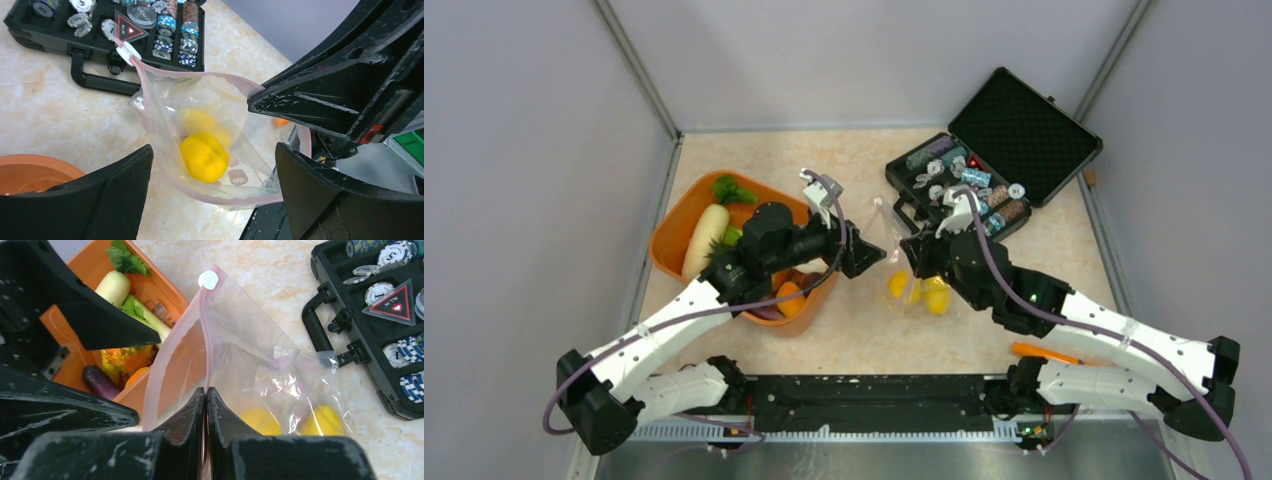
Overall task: Place the food in the zip-top bag and seal the zipper
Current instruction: Place the fake fruit in the zipper food storage bag, then pick up the fake vegetable from the bin.
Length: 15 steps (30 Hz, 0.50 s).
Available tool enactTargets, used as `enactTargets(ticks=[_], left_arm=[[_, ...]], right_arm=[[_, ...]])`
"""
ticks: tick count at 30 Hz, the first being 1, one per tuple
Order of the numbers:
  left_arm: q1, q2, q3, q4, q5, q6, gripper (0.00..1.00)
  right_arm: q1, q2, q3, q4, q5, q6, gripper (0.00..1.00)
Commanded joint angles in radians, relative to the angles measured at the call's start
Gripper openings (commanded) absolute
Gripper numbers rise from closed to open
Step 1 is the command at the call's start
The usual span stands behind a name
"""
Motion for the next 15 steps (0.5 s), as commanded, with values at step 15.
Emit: enactTargets(ticks=[15], left_arm=[[-0.01, 0.036, 0.113, -0.203, -0.01, 0.009, 0.87]], right_arm=[[0.001, -0.011, 0.095, 0.021, -0.001, -0.088, 0.05]])
